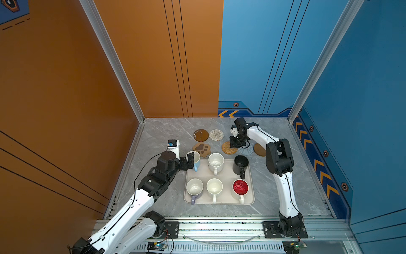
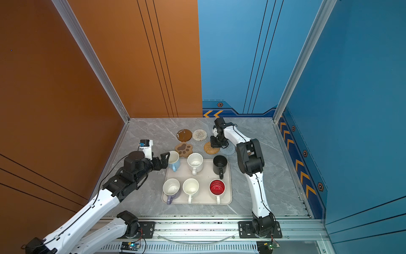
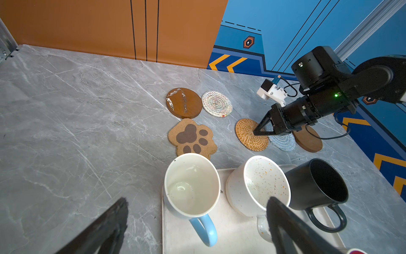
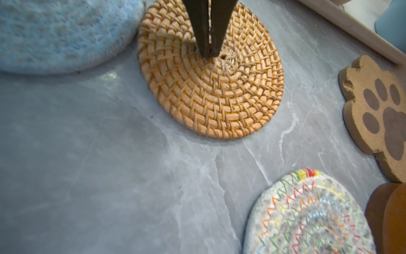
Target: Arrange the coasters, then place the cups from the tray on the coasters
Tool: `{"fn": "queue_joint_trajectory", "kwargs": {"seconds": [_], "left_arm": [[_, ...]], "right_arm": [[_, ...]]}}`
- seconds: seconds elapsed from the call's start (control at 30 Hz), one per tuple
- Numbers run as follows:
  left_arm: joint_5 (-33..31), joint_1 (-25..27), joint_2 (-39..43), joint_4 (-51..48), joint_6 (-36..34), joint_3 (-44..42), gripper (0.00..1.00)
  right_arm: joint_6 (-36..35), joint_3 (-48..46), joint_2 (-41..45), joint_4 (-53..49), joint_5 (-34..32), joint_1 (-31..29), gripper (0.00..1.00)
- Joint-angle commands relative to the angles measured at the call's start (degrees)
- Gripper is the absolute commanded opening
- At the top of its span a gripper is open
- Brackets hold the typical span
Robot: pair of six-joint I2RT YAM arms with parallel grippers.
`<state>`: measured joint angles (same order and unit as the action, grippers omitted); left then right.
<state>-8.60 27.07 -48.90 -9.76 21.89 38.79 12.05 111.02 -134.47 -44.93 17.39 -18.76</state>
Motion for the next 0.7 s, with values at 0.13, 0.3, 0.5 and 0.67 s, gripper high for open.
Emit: {"fn": "queue_joint_trajectory", "kwargs": {"seconds": [0.13,0.3,0.5,0.67], "left_arm": [[-0.8,0.5,-0.9,-0.3,-1.7,2.0,0.99],[-0.4,0.5,-3.1,0.1,-2.6,5.3,0.96],[1.8,-0.1,-12.9,-3.4,-5.3,16.4,0.85],[2.6,-0.9,-29.3,-14.0,-8.2,33.9,0.71]], "right_arm": [[0.5,-0.3,6.4,0.8,1.5,-0.6,0.0],[1.2,-1.3,10.4,0.8,1.7,-0.6,0.0],[3.0,-6.5,17.6,2.0,0.3,-0.5,0.0],[5.6,-15.6,24.4,5.8,-0.5,-0.5,0.0]]}}
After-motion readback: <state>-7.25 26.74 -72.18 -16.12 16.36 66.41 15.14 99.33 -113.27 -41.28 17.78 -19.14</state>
